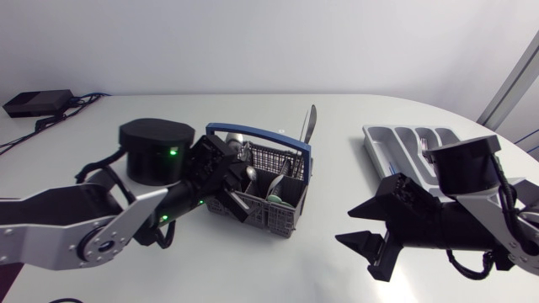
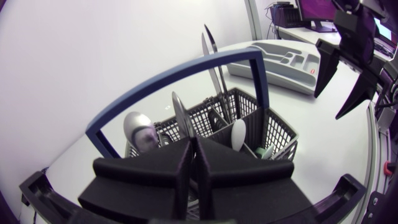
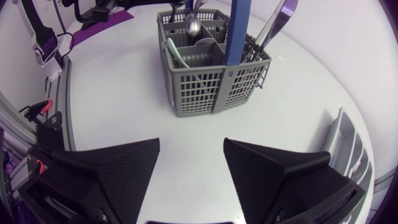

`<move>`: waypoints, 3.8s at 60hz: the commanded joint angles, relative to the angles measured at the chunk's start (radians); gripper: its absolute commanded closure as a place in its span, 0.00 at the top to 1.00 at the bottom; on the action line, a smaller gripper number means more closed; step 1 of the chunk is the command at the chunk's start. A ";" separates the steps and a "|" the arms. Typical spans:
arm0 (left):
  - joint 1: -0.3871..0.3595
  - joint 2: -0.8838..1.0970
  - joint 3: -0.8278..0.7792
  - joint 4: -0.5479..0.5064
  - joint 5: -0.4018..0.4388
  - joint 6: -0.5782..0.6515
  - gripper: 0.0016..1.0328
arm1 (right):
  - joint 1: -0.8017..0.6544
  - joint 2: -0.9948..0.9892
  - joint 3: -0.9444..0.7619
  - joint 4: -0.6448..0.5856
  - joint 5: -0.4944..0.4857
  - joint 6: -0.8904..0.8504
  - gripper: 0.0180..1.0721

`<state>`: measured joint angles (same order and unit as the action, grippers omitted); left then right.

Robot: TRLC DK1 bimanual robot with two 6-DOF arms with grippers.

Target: Sort the cutlery from the basket into the organizer compartments.

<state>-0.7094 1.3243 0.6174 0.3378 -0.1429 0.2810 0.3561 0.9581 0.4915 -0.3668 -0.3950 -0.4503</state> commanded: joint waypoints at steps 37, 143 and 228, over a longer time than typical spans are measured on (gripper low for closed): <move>0.125 -0.412 -0.219 0.141 0.281 0.110 0.03 | 0.030 0.037 0.013 0.009 0.008 -0.005 0.71; 0.212 -0.134 0.237 -0.094 1.326 -0.341 0.03 | 0.161 0.202 0.469 -0.110 -0.516 0.002 0.51; 0.344 -0.103 0.361 -0.338 0.974 -0.184 0.95 | -0.315 0.004 0.320 -0.201 -0.131 -0.044 0.05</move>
<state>-0.3481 1.2072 0.9546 0.0483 0.8875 -0.0120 0.1112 0.9661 0.8356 -0.5972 -0.5709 -0.4759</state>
